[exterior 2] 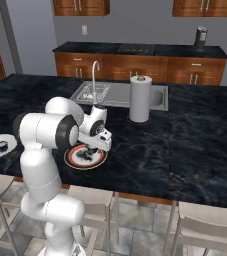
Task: Place two yogurt containers on each plate.
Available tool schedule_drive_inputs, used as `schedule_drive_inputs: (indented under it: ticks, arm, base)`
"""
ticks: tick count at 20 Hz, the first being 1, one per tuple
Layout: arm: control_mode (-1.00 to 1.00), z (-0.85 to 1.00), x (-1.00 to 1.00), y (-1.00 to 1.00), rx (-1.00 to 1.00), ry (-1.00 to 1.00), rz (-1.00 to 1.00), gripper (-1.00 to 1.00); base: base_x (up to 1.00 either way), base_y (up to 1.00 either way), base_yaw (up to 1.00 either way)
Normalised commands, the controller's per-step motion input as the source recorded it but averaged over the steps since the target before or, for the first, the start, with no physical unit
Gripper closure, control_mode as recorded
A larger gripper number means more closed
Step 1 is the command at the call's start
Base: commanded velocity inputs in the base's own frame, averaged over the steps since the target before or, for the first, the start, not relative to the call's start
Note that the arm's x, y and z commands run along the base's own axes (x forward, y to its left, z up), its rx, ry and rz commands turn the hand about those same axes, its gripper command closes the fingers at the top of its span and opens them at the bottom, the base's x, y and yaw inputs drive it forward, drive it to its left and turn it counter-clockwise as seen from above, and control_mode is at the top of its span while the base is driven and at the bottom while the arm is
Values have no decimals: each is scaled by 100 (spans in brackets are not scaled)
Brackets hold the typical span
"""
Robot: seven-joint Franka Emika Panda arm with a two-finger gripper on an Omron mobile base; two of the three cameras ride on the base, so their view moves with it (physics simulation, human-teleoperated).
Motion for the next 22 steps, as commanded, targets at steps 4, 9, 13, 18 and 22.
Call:
schedule_drive_inputs:
  ticks: [4,9,13,18,22]
  arm:
    - [-100,31,-7,0,-2,0,-12,-100]
    - [-100,13,-21,-1,-17,1,-10,-100]
    - [-100,35,-29,7,-17,-3,-4,-100]
    - [-100,52,-2,41,-13,-7,0,-100]
    - [-100,47,0,58,0,4,15,-100]
  base:
    - [0,0,0]
    - [0,0,0]
    - [0,0,0]
    - [0,0,0]
    - [0,0,0]
